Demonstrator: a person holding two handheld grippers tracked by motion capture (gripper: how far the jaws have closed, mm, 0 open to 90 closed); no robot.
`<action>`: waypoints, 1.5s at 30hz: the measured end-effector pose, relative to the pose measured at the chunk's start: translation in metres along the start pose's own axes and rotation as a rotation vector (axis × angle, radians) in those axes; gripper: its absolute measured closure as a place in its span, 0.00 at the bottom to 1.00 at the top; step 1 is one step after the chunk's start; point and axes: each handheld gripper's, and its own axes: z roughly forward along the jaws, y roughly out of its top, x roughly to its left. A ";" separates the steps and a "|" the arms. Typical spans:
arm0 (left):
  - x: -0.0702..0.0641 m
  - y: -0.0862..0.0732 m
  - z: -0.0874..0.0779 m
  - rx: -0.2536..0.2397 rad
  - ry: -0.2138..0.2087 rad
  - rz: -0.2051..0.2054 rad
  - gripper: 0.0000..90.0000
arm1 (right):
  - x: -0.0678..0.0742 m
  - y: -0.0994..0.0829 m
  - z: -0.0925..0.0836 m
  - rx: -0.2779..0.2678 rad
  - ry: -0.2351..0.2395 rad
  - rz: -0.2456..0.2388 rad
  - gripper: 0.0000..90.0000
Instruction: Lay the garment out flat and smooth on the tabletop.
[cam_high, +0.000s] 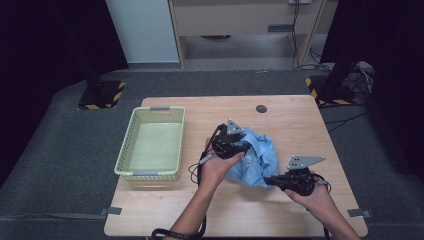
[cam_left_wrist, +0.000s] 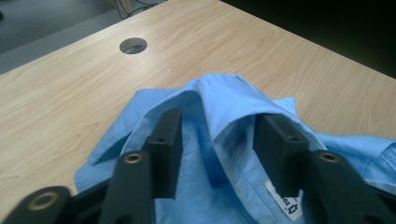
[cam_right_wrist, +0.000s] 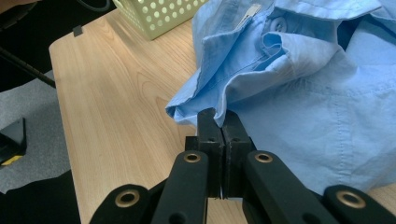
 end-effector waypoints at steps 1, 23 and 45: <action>0.000 0.000 -0.001 -0.001 0.001 0.002 0.57 | 0.000 0.000 0.000 -0.001 0.000 0.000 0.99; -0.021 -0.023 -0.038 -0.084 0.068 -0.037 0.33 | -0.018 -0.008 -0.005 -0.033 0.009 0.074 0.99; -0.068 -0.116 -0.013 0.042 -0.048 -0.073 0.29 | -0.014 -0.002 -0.006 -0.063 0.015 0.094 0.99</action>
